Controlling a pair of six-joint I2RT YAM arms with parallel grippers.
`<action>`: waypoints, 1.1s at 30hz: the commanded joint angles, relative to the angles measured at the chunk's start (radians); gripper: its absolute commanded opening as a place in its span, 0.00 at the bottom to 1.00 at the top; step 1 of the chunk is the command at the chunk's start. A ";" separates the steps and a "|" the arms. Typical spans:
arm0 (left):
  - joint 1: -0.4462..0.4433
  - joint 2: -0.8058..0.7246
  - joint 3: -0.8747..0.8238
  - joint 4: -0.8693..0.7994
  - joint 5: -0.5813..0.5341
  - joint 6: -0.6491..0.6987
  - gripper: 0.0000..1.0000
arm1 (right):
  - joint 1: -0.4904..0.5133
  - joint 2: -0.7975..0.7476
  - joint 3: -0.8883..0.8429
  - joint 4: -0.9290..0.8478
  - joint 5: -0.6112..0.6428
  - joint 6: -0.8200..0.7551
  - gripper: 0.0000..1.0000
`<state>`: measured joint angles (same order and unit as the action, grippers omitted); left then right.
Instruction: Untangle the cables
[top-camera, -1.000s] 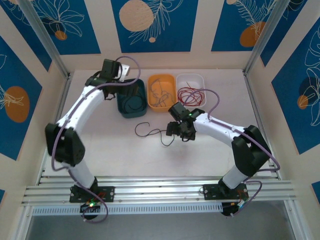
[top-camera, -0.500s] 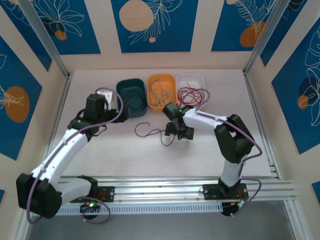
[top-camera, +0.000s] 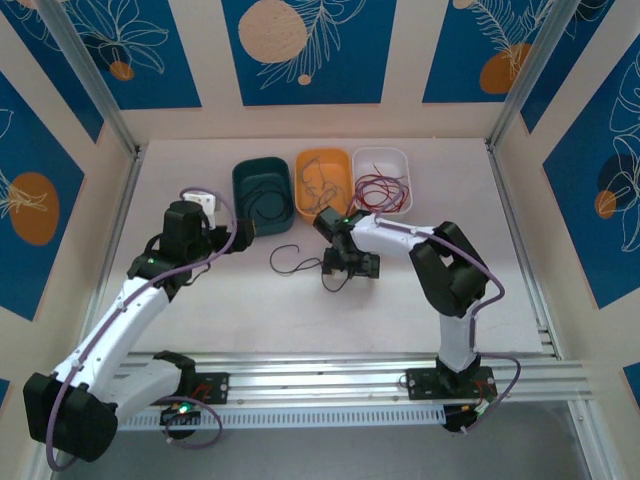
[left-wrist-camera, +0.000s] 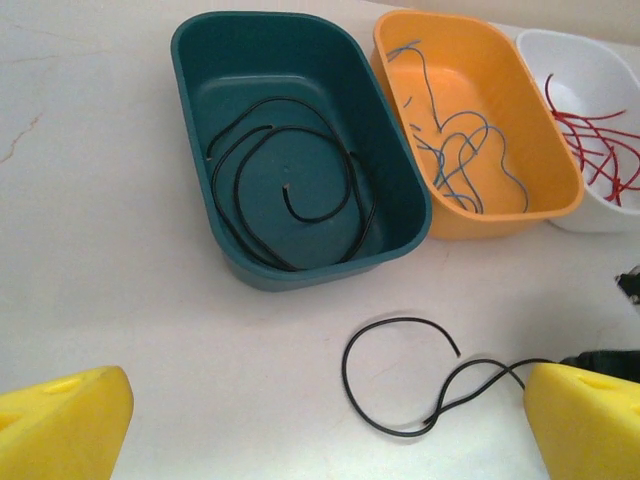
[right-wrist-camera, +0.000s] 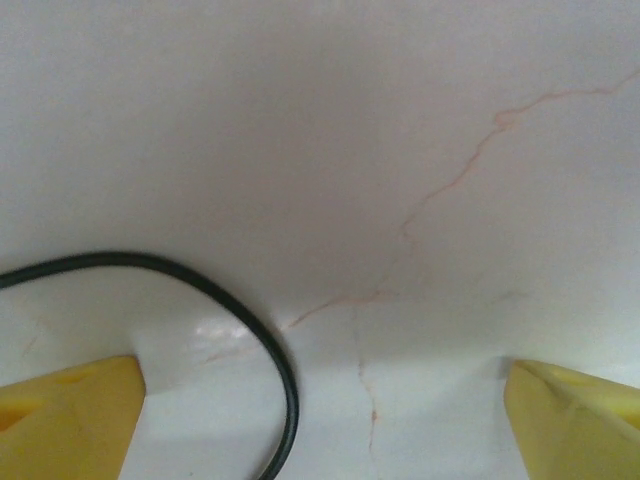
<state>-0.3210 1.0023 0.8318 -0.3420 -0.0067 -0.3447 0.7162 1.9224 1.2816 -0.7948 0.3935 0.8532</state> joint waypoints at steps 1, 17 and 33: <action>-0.006 0.014 -0.010 0.026 0.028 -0.038 1.00 | 0.038 -0.023 -0.037 -0.073 -0.046 -0.046 0.94; -0.163 0.162 -0.037 -0.024 -0.016 -0.052 0.91 | -0.016 -0.057 -0.142 -0.074 -0.145 -0.254 0.33; -0.333 0.607 0.101 0.111 -0.052 0.100 0.80 | -0.085 -0.091 -0.156 -0.022 -0.251 -0.280 0.27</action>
<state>-0.6403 1.5875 0.8818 -0.2886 -0.0456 -0.2935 0.6342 1.8359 1.1557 -0.7780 0.1780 0.5766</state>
